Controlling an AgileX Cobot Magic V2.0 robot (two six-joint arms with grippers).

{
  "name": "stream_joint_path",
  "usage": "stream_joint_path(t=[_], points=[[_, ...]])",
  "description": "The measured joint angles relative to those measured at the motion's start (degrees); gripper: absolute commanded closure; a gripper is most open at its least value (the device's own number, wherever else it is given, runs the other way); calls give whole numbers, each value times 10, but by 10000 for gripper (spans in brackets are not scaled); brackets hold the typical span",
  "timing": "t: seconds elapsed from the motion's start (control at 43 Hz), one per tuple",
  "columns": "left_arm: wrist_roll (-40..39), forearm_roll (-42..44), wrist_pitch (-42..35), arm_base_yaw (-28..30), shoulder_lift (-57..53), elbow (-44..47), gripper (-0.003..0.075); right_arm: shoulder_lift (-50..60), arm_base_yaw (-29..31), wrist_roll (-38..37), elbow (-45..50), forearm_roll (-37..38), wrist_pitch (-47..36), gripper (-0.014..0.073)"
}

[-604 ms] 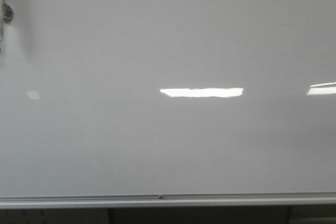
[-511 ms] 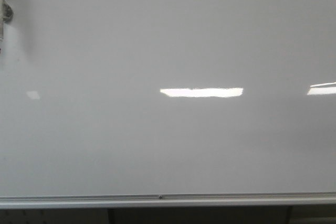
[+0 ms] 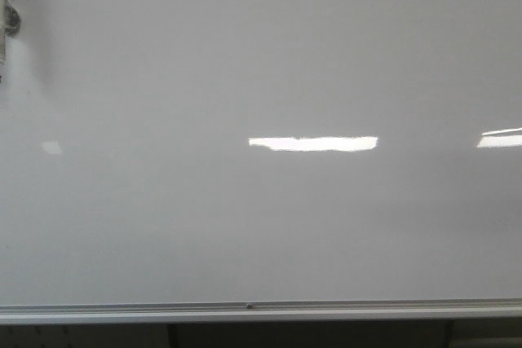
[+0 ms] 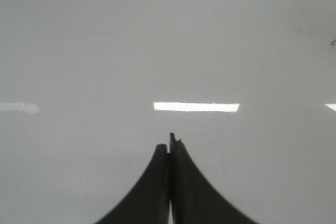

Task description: Write number 2 on whiteboard

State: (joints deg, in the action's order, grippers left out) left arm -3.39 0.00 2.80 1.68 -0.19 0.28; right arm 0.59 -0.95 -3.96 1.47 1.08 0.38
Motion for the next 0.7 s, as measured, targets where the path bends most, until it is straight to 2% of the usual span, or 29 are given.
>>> stream_joint_path(t=[0.256, 0.511, 0.697], points=[[0, 0, 0, 0, 0, 0, 741, 0, 0, 0, 0, 0, -4, 662], [0, 0, -37, 0, 0, 0, 741, 0, 0, 0, 0, 0, -4, 662], [0, 0, -37, 0, 0, -29, 741, 0, 0, 0, -39, 0, 41, 662]])
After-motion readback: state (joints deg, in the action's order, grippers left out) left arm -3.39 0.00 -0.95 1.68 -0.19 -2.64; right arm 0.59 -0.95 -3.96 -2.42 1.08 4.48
